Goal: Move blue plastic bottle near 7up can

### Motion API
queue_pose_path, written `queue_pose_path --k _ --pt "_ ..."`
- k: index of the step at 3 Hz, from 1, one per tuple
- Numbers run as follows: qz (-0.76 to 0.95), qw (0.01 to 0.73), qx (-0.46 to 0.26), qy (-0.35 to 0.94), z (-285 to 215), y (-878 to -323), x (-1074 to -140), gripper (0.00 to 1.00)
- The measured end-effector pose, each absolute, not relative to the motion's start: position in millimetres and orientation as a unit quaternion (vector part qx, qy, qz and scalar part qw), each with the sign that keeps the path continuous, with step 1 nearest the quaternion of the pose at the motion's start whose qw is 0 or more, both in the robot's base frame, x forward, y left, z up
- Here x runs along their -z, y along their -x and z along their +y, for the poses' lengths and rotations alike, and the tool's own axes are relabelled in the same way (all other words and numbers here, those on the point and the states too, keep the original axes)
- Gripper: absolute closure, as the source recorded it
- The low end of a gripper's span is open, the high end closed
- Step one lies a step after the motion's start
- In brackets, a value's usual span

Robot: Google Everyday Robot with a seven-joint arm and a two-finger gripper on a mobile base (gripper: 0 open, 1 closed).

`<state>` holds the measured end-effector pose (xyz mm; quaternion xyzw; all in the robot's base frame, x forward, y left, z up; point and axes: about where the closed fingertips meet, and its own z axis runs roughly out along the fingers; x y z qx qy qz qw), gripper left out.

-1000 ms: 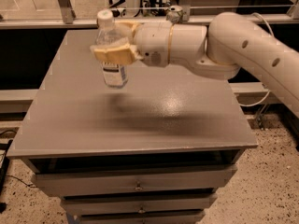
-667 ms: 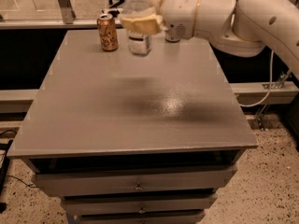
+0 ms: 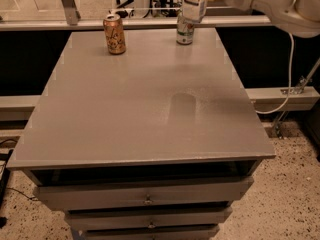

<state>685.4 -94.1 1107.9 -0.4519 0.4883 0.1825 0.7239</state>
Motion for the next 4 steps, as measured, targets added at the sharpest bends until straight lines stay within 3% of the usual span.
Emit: queue_pose_path --k 2,4 --pt "0.48 0.727 -0.168 0.462 -90.5 -694.3 -1107.0 1.0" --pt "0.52 0.74 -0.074 0.42 -160.8 -747.5 -1086.3 1.0"
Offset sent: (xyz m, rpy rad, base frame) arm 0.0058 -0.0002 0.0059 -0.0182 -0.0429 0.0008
